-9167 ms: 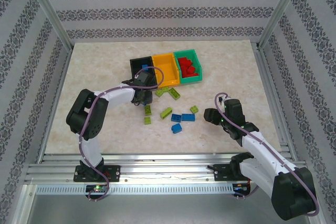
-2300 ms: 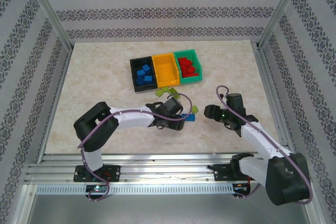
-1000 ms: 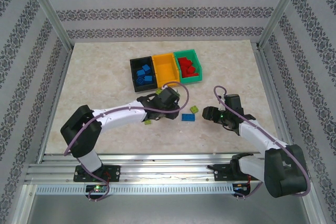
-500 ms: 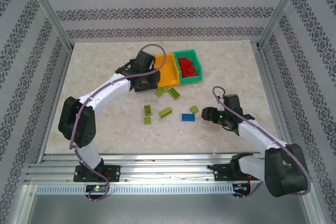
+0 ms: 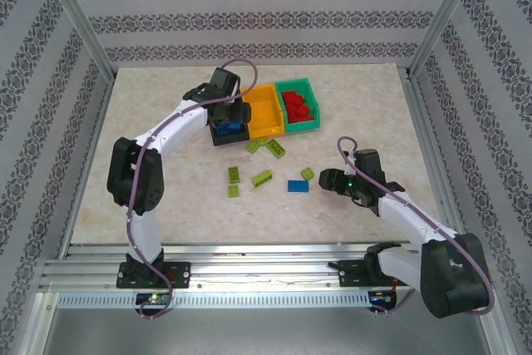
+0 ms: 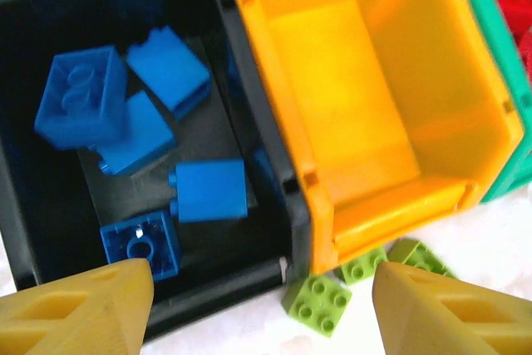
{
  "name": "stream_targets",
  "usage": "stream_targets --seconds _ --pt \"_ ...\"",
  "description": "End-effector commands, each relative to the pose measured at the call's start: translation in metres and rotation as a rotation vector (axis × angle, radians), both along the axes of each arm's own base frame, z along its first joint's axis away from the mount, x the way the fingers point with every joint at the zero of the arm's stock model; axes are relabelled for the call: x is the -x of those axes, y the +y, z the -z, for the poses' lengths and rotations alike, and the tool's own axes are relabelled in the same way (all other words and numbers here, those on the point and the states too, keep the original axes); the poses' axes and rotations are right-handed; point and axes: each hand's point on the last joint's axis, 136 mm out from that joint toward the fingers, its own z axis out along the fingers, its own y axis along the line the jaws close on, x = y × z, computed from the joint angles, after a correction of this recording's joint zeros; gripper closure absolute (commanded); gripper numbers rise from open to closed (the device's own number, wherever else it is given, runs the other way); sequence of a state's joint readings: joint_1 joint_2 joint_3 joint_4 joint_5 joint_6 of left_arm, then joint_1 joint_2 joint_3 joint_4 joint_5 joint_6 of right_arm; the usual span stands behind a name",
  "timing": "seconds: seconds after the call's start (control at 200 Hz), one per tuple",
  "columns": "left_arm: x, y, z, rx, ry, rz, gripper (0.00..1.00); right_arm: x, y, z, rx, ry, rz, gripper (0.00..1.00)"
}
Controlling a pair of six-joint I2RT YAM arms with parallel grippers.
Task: Sort the legos into containers by color
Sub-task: Place the lego in the container, then pick up the lego from the center of the table.
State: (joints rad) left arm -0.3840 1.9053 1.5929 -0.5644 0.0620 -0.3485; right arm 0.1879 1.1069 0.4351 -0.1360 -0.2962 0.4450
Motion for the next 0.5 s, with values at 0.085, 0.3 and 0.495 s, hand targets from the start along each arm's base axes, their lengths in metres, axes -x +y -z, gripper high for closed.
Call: stream_targets --seconds 0.085,0.3,0.495 --pt "0.032 -0.005 -0.016 0.122 -0.035 0.018 0.30 -0.001 0.006 0.000 0.003 -0.009 -0.028 0.37" --pt "0.070 0.003 -0.010 0.186 -0.031 0.010 0.30 0.001 0.013 -0.001 0.001 -0.003 -0.059 0.37" --pt "0.103 0.014 -0.007 0.238 -0.024 -0.030 0.30 0.001 0.022 -0.002 -0.015 0.006 -0.073 0.37"
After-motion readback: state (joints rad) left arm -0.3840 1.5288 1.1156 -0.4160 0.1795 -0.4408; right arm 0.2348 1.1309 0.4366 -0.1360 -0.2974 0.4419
